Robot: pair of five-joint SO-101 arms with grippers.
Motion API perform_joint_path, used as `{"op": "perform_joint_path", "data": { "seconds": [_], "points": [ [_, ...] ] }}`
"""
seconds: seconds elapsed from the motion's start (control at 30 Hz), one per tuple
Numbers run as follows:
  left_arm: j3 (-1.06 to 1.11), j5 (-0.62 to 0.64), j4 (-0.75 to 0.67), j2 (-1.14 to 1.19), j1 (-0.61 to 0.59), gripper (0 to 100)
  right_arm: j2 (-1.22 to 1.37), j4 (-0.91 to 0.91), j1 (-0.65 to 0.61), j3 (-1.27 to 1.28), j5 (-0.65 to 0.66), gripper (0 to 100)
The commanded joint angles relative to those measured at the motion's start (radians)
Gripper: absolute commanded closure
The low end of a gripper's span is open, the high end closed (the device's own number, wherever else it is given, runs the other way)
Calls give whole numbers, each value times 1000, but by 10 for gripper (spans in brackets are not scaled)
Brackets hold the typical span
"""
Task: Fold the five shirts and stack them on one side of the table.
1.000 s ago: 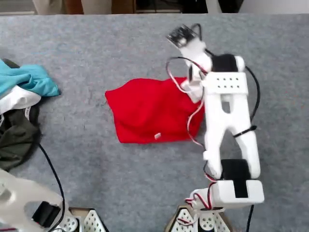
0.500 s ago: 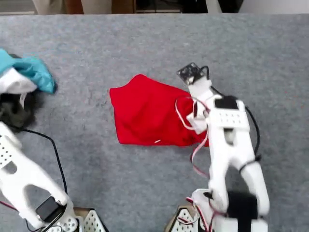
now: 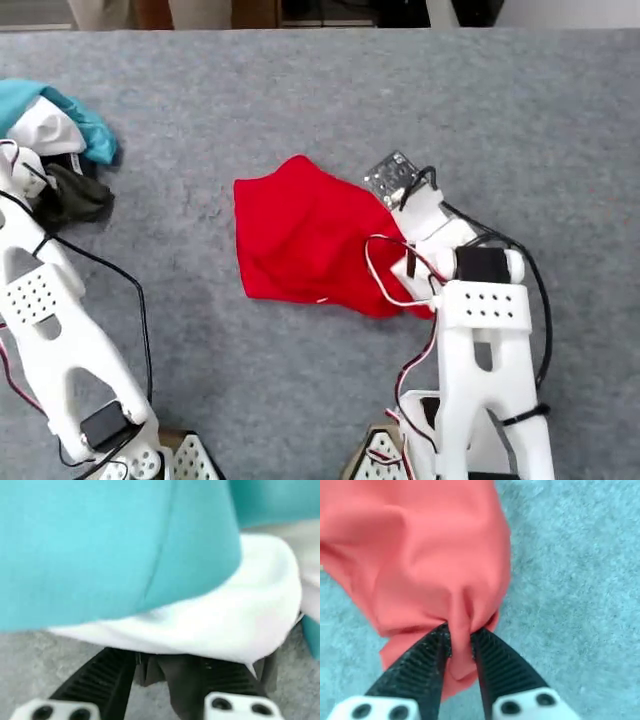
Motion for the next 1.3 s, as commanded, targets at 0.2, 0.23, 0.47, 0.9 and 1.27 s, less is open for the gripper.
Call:
{"op": "perform_joint_path", "data": {
  "seconds": [0.2, 0.23, 0.47, 0.9, 1.27],
  "points": [
    [44, -175, 15, -257, -80, 816, -24, 61, 125, -99, 64, 756],
    [75, -186, 15, -289, -78, 816, -24, 58, 154, -116, 68, 763],
    [456, -192, 15, -590, -3, 816, -24, -38, 300, -234, 95, 777],
    [1295, -187, 11, -1119, 160, 822, 363, -112, -409, -394, -120, 777],
    [1791, -187, -199, -1451, 163, 822, 957, 64, -654, -889, -281, 779]
  ]
}}
